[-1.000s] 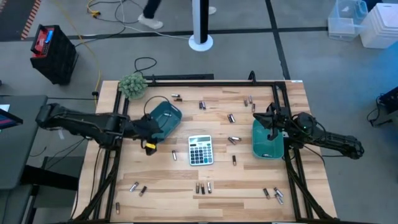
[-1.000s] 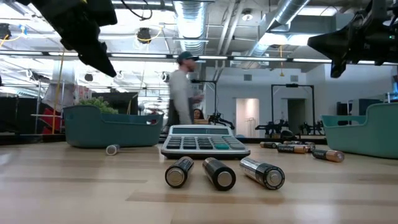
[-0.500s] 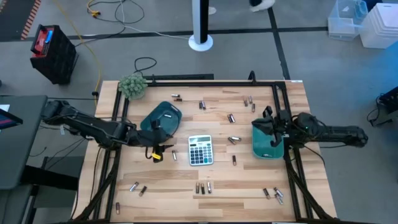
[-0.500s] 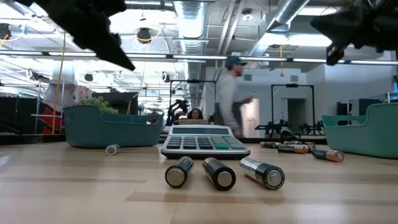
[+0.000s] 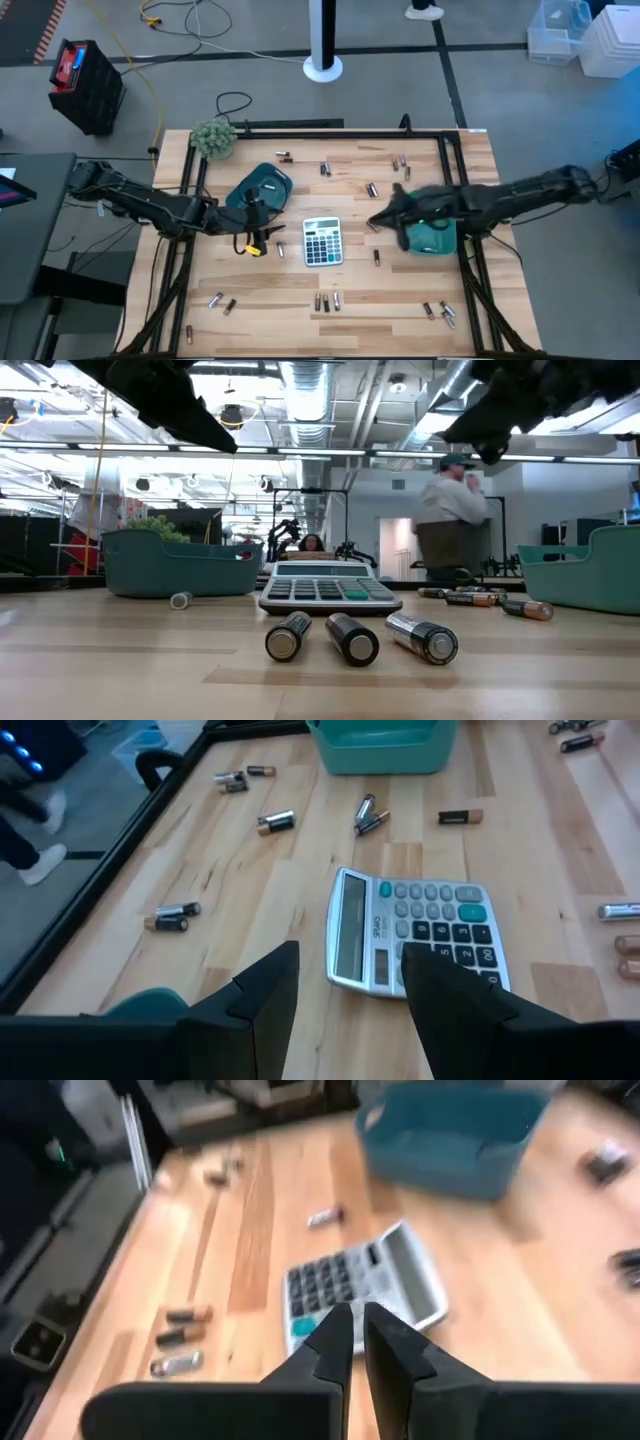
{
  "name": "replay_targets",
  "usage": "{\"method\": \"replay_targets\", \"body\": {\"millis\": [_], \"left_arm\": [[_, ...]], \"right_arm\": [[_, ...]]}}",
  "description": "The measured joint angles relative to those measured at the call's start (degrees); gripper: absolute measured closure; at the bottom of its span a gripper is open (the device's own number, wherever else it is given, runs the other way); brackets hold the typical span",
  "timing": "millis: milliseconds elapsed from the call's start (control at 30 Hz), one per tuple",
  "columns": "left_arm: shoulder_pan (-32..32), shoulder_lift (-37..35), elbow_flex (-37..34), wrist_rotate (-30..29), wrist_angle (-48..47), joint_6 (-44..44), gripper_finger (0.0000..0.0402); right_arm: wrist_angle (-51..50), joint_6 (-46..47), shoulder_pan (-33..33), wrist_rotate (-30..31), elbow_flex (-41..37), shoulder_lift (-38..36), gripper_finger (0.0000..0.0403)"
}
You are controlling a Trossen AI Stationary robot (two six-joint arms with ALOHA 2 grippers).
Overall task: Sort batteries
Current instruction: Put the brown/black battery into the green bin
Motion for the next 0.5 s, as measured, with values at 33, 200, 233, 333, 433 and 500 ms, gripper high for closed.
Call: {"method": "replay_targets", "body": {"millis": [33,200,233,333,433,500], "left_arm": [[0.0,0.0,0.0,0.0,0.0,0.2,0.0229],[-0.3,0.0,-0.2,0.1,-0.4,0.2,0.0229],[-0.5,0.0,-0.3,0.1,-0.7,0.4,0.0229],[-1.6,0.0,-0.3,0.2,-0.8,1.4,0.0229],[-2.6,0.0,-0.3,0.2,-0.8,2.6,0.0229],[-3.1,0.0,-0.3,0.2,-0.7,3.3,0.0229]], "right_arm": [[-1.3,0.9,1.1,0.5,2.0,2.6,0.0352],[-15.2,8.1,5.5,2.7,11.8,13.0,0.0318],[-18.4,9.8,6.2,3.2,13.6,14.7,0.0307],[-25.2,15.1,8.0,3.5,17.6,19.1,0.0267],[-28.1,21.1,9.4,3.6,18.9,22.7,0.0231],[-29.3,24.9,10.1,3.7,18.9,25.1,0.0213]]}}
